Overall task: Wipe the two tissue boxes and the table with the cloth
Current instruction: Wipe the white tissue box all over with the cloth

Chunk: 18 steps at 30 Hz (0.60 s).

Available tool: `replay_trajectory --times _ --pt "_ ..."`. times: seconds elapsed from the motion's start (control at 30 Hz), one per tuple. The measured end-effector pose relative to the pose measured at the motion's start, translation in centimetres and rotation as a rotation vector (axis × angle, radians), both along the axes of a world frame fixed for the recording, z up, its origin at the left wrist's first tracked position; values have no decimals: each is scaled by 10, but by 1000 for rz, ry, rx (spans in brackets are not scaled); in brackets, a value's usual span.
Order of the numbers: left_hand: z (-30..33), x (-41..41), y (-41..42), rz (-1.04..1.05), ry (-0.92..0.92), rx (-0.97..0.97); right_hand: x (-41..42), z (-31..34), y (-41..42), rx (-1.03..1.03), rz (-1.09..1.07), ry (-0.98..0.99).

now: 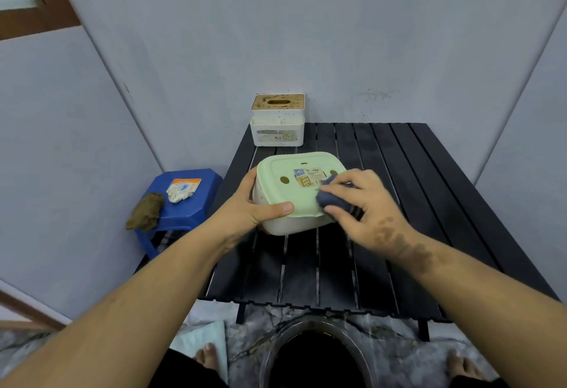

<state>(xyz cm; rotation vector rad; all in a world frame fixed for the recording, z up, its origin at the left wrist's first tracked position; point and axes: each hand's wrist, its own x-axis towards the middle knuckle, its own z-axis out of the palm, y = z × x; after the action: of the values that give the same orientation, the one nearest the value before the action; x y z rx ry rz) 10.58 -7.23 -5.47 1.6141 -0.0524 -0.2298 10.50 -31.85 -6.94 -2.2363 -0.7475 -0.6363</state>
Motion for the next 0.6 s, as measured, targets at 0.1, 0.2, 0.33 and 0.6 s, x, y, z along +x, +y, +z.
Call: replay_trajectory --times 0.1,0.2,0.33,0.6 --pt "0 0 0 8 12 -12 7 0 -16 80 -190 121" --pt "6 -3 -3 -3 -28 15 7 5 -3 58 -220 176" --pt "9 -7 -7 -18 -76 55 -10 15 28 -43 -60 87" --pt "10 -9 -7 -12 -81 77 5 14 -12 -129 -104 94"
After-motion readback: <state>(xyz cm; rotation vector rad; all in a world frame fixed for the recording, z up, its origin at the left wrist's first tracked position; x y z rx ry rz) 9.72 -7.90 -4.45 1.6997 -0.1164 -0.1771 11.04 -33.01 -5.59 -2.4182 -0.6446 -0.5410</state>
